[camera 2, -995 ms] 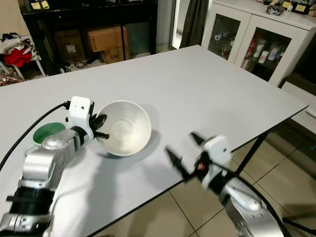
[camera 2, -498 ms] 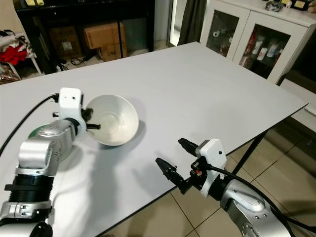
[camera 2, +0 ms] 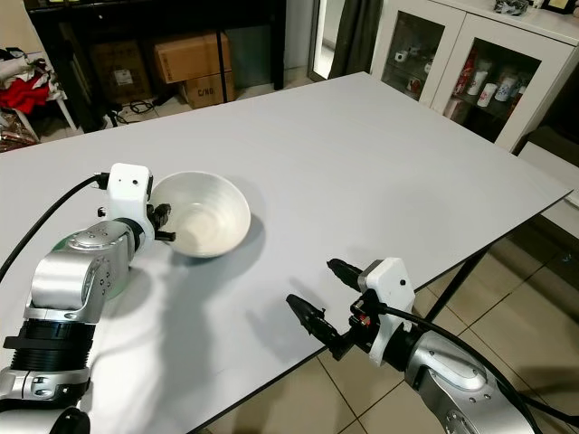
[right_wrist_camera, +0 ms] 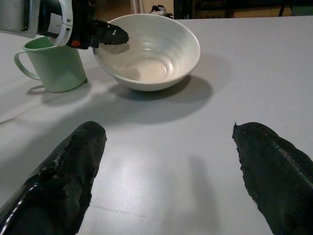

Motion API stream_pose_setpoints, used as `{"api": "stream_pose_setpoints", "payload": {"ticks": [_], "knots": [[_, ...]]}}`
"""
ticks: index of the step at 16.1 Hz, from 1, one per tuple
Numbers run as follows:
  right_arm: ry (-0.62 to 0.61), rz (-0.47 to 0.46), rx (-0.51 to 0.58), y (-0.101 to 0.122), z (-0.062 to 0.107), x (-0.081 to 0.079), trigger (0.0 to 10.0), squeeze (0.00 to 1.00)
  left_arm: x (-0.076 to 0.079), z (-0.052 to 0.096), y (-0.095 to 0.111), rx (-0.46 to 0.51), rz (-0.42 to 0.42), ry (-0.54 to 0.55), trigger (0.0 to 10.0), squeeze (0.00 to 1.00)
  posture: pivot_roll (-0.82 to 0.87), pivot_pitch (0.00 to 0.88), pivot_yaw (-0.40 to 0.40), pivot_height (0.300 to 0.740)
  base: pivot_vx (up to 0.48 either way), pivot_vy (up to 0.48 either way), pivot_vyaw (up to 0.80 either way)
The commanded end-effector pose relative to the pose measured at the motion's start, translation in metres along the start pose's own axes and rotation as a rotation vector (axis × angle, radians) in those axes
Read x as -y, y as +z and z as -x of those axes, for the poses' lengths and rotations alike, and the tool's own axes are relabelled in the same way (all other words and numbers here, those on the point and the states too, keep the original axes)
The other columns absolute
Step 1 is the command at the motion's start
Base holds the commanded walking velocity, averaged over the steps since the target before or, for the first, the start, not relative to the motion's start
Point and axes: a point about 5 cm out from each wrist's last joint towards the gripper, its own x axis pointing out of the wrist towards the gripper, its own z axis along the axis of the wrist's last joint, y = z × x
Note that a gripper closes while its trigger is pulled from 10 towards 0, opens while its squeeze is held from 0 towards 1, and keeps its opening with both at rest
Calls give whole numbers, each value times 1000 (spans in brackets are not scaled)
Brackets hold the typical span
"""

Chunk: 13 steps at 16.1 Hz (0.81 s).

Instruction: Setting the table

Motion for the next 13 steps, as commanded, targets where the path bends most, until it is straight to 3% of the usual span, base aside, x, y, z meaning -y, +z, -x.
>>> {"api": "stream_pose_setpoints", "payload": {"ticks": [1, 5, 9, 10, 11, 12, 13], "knots": [[11, 14, -2, 3, 1, -3, 10000, 0, 0, 0, -6, -30, -21, -5, 10000, 855, -89, 0, 25, 740, 0, 0, 0], [14, 14, -6, 2, 1, -3, 10000, 0, -6, -1, -2, -3, -73, 16, 10000, 800, -89, 0, 23, 740, 0, 0, 0], [16, 17, -8, 3, 1, -2, 10000, 0, -12, 0, -1, 0, -88, 26, 10000, 635, -87, 0, 22, 740, 0, 0, 0], [17, 19, -7, 3, 0, -2, 10000, 0, -15, 0, 0, 6, -92, 31, 10000, 341, -85, 0, 21, 740, 0, 0, 0], [18, 24, -2, 5, -1, -1, 10000, 0, -17, 2, 13, 97, -95, 0, 10000, 86, -83, 0, 20, 740, 0, 0, 0], [17, 27, 5, 7, -1, 0, 10000, 0, -15, 5, 25, 178, -91, -58, 10000, 0, -83, 0, 20, 740, 0, 0, 0], [17, 28, 9, 7, -1, 0, 10000, 0, -13, 7, 29, 209, -87, -87, 10000, 0, -83, 0, 20, 740, 0, 0, 0]]}}
